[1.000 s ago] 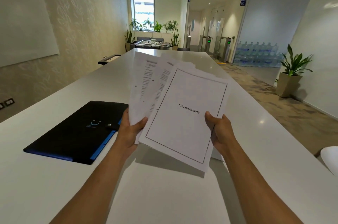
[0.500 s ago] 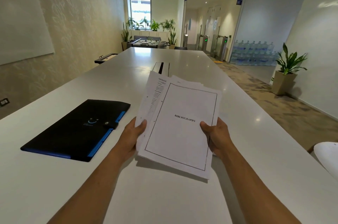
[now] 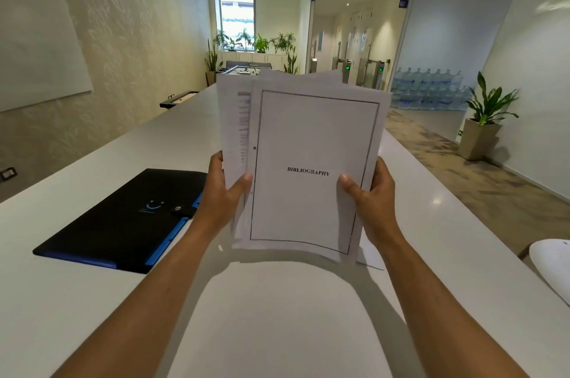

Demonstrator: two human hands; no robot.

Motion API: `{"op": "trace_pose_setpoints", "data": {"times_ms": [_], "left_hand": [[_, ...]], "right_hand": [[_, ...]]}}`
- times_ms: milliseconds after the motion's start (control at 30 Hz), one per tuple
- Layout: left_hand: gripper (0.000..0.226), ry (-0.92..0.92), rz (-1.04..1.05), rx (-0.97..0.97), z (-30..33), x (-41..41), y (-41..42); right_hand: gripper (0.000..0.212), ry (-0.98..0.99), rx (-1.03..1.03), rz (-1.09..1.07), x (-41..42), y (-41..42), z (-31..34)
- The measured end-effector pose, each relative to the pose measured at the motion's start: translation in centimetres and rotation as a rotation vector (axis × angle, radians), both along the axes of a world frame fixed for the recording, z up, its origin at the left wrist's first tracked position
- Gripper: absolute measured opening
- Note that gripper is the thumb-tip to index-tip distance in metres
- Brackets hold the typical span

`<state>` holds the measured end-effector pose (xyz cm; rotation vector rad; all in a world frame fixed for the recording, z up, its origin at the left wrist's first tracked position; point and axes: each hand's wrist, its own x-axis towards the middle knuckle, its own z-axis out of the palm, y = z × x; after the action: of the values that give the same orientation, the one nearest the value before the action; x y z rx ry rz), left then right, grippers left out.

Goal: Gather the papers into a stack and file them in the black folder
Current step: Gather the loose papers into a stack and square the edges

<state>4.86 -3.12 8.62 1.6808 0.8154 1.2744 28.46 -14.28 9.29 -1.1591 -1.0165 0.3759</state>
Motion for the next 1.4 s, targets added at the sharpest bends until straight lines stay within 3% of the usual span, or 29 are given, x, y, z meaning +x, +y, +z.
{"op": "trace_pose_setpoints", "data": {"times_ms": [167, 333, 533, 700, 933, 1000, 1067, 1133, 1200, 1300, 1400], "left_hand": [[0.08, 0.031, 0.065, -0.029, -1.1, 0.7, -1.5], [0.048, -0.007, 0.087, 0.042, -1.5, 2.7, -3.4], [0.04, -0.035, 0.099, 0.029, -1.1, 1.9, -2.3], [0.068, -0.02, 0.064, -0.052, -2.5, 2.8, -2.3], [0.028, -0.029, 0.07, 0.011, -2.9, 3.8, -1.9], [0.008, -0.059, 0.118, 0.006, -2.8, 4.2, -1.5], [0.022, -0.057, 0.236, -0.015, -3.1, 4.7, -0.7], [0.033, 0.051, 0.357, -0.09, -3.8, 4.8, 0.8], [0.038, 0.293, 0.408, -0.133, -4.9, 4.7, 2.3], [0.055, 0.609, 0.374, -0.133, -6.4, 5.0, 3.8], [0.074, 0.781, 0.33, -0.143, -7.6, 5.4, 4.6]], "right_hand": [[0.044, 0.084, 0.013, 0.052, -0.9, -0.1, -2.1], [0.032, 0.079, 0.01, -0.005, -2.0, 0.6, -3.6], [0.037, 0.067, 0.007, 0.016, -1.3, 0.3, -3.3], [0.029, 0.105, -0.022, 0.031, -1.3, 0.3, -4.0], [0.032, 0.021, -0.108, -0.04, -1.1, 0.4, -4.8], [0.028, 0.03, -0.099, -0.085, -0.9, 0.3, -4.7], [0.024, 0.069, -0.081, -0.12, -0.4, 0.0, -4.6], [0.022, 0.152, -0.065, -0.145, 0.3, -0.4, -4.7], [0.026, 0.272, -0.072, -0.162, 1.1, -0.8, -4.9], [0.034, 0.49, -0.149, -0.175, 2.6, -1.0, -5.9], [0.037, 0.554, -0.278, -0.265, 4.3, -0.9, -7.8]]}}
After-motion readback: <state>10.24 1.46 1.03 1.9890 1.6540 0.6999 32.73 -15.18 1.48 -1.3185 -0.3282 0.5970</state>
